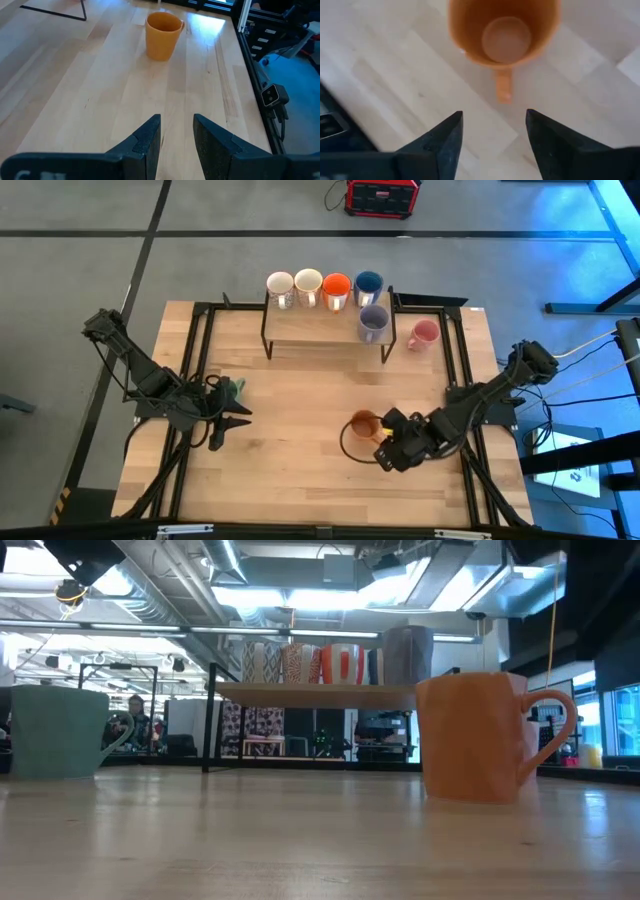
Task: Place coffee mugs
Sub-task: Put the brown mug on the shelf
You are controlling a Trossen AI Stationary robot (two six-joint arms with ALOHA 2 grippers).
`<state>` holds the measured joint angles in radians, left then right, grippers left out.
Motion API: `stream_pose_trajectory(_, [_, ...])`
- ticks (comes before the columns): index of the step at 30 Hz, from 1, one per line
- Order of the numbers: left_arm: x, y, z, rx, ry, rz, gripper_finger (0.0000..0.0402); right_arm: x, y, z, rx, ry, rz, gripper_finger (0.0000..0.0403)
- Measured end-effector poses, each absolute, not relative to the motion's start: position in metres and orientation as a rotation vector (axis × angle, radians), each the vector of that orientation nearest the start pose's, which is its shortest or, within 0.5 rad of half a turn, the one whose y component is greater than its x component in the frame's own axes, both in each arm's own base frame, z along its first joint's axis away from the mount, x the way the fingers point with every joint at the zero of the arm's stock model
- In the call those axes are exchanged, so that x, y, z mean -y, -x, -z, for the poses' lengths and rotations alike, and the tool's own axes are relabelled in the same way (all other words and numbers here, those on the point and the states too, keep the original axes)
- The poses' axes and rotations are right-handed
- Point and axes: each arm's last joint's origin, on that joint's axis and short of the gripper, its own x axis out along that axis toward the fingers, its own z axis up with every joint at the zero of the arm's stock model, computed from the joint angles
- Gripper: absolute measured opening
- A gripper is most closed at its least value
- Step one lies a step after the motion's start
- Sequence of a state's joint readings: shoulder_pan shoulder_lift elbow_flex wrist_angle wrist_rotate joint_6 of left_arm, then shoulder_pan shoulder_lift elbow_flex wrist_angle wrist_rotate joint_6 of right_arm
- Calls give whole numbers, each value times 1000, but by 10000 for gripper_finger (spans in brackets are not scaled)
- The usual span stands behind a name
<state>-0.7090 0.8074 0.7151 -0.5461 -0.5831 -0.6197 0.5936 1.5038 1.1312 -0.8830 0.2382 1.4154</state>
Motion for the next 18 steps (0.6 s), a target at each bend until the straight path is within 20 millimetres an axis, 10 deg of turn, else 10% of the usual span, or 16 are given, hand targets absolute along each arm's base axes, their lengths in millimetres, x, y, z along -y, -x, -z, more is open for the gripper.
stream_pose_trajectory(18, [93,-132,-277,-521,220,-39,110,-150,-224,-167,-912,-596,461,172])
